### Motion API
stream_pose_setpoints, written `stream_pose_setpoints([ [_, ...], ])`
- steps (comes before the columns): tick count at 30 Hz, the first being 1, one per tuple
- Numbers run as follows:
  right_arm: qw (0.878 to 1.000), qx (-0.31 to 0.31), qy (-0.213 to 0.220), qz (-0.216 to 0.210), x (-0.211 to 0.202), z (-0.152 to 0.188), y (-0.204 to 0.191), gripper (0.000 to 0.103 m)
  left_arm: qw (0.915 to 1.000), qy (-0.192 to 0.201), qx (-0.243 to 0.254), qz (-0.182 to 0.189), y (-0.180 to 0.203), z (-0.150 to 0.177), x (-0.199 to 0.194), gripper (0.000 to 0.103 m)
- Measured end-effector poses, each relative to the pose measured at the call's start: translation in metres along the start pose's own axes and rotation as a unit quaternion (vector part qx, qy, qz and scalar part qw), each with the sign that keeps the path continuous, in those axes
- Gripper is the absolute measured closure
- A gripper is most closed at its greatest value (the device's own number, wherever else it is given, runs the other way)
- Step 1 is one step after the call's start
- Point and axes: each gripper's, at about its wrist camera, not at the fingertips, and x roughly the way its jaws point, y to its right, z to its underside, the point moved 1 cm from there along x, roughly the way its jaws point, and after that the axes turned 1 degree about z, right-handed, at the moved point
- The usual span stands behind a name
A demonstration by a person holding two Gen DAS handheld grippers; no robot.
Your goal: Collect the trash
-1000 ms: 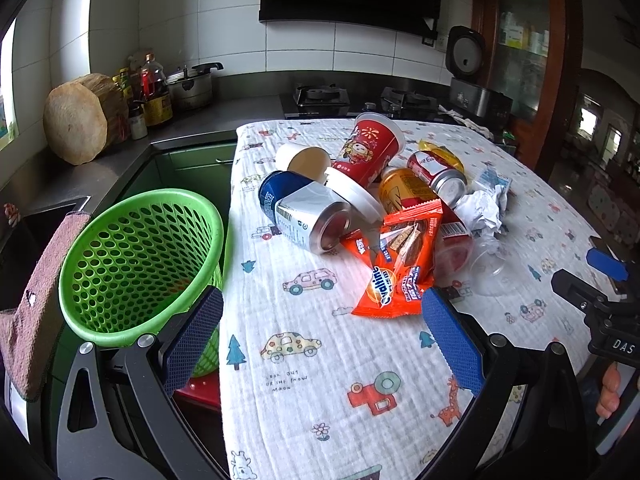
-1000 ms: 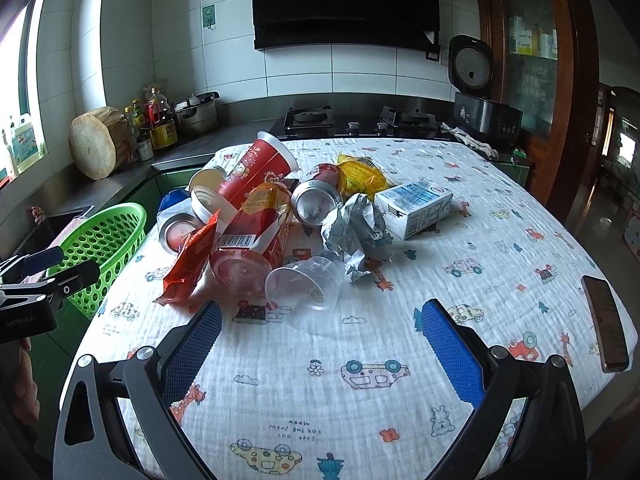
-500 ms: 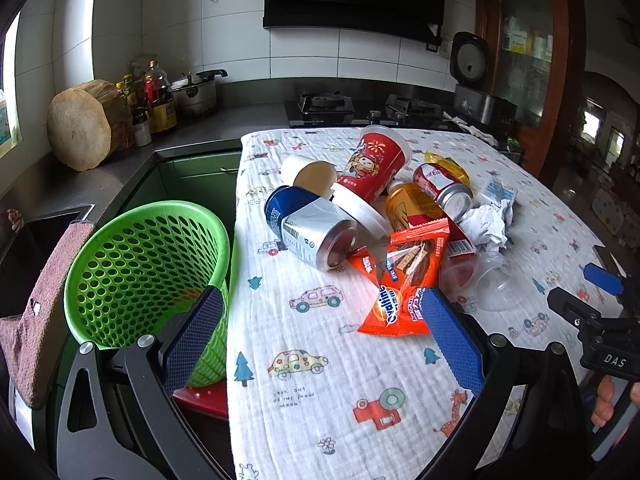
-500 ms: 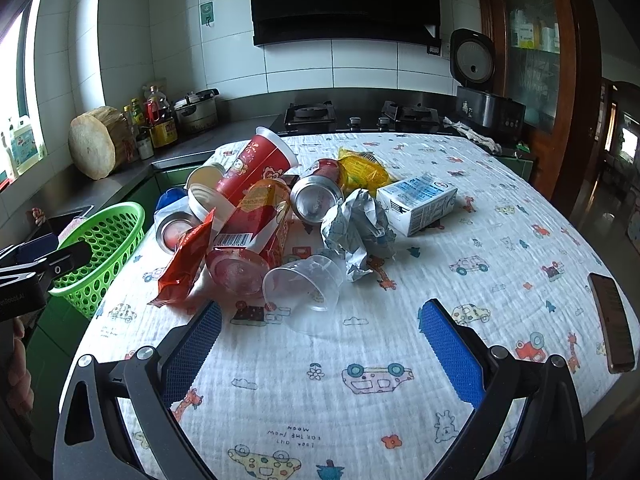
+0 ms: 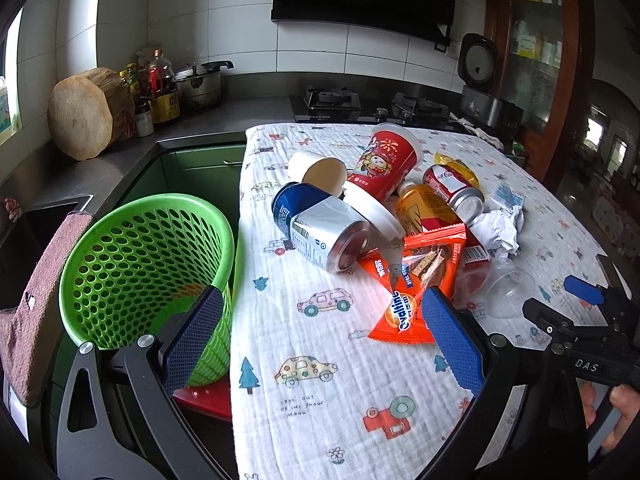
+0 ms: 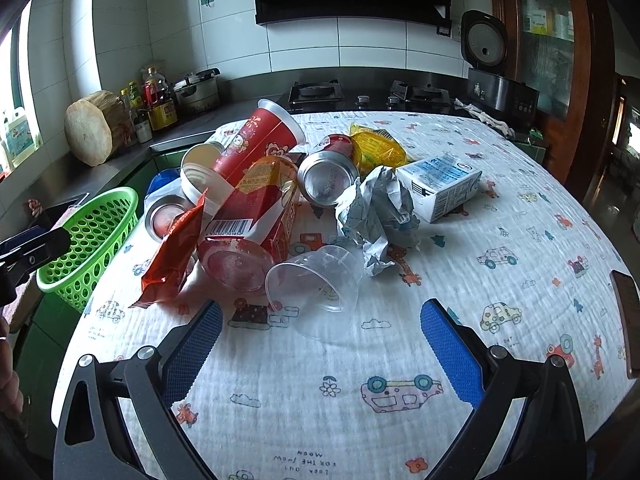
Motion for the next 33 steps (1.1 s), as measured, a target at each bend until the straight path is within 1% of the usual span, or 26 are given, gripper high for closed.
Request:
stream_pose_setpoints([
  [8, 0.999, -0.009, -0.025, 0.022, 0.028, -0.004, -0.009, 0.007, 1.0000, -0.006, 0.000, 0.008, -0.006, 0.001, 0.009, 0.005],
  [13, 0.997, -0.027, -0.029, 0.063, 0.042, -0.004, -0.017, 0.007, 0.9997, -0.012, 0.006, 0.020, -0.005, 0.004, 0.015, 0.005],
  [15, 0.997, -0.025, -0.032, 0.068, 0.046, -0.006, -0.016, 0.008, 0.9995, -0.014, 0.010, 0.025, -0.003, 0.006, 0.016, 0.005],
  [17, 0.996, -0.024, -0.035, 0.073, 0.050, -0.007, -0.015, 0.013, 0.9992, -0.015, 0.014, 0.034, 0.000, 0.007, 0.017, 0.005],
  [18, 0.996, -0.023, -0.038, 0.073, 0.053, -0.007, -0.014, 0.019, 0.9990, -0.014, 0.017, 0.038, 0.002, 0.007, 0.017, 0.005],
  [20, 0.996, -0.018, -0.046, 0.070, 0.057, -0.007, -0.012, 0.020, 0.9985, -0.016, 0.024, 0.046, 0.007, 0.008, 0.018, 0.005],
  [25, 0.997, -0.004, -0.048, 0.057, 0.056, -0.004, -0.005, 0.036, 0.9957, -0.027, 0.044, 0.077, 0.026, 0.009, 0.024, 0.005],
  [27, 0.998, -0.002, -0.046, 0.053, 0.054, -0.003, -0.003, 0.040, 0.9941, -0.032, 0.053, 0.089, 0.034, 0.009, 0.028, 0.005],
  [33, 0.998, 0.012, -0.042, 0.040, 0.046, 0.000, 0.008, 0.041, 0.9885, -0.050, 0.077, 0.120, 0.058, 0.003, 0.046, 0.007],
])
